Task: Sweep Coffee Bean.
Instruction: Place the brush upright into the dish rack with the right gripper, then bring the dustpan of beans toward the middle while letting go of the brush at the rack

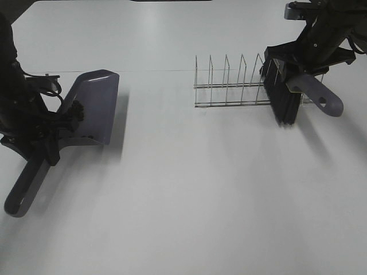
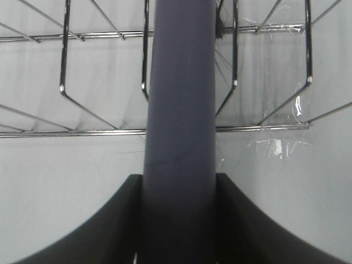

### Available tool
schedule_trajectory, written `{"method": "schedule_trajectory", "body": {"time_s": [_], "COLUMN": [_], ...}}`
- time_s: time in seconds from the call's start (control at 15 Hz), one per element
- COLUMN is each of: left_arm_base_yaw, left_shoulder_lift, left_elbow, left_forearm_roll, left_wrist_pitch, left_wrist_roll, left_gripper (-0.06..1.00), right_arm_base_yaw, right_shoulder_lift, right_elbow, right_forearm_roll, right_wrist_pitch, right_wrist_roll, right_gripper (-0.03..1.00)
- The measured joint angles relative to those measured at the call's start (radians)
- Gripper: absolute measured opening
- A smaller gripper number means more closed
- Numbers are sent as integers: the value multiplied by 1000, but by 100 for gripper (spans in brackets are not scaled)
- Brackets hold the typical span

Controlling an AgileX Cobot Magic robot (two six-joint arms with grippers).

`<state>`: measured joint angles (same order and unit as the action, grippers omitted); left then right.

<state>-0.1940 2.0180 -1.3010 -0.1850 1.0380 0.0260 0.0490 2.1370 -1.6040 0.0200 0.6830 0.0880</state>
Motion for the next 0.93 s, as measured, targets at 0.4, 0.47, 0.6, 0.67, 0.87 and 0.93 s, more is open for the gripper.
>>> {"method": "schedule_trajectory", "body": {"time_s": [0.4, 0.47, 0.6, 0.67, 0.87, 0.93], "left_arm_base_yaw": [0, 0, 0, 0, 0, 0], "left_shoulder_lift": [0, 0, 0, 3, 36, 53], "left_elbow": [0, 0, 0, 0, 0, 0], "left_forearm_roll": [0, 1, 5, 8, 8, 8], "left_wrist_pitch": [23, 23, 22, 20, -40, -70], "left_wrist_roll": [0, -7, -17, -19, -20, -20], "left_gripper": [33, 33, 33, 33, 33, 33], "right_arm_base_yaw": [-1, -1, -1, -1, -1, -1], "right_shoulder_lift": [-9, -32, -86, -142, -314, -381], "right_elbow": [-2, -2, -2, -2, 61, 119], "right_forearm_roll": [29, 30, 31, 31, 31, 31], "right_wrist_pitch": [-9, -8, 0, 23, 76, 80], "right_wrist_roll": [-25, -25, -25, -25, -31, -40], "right_gripper": [84, 85, 85, 85, 82, 82]}}
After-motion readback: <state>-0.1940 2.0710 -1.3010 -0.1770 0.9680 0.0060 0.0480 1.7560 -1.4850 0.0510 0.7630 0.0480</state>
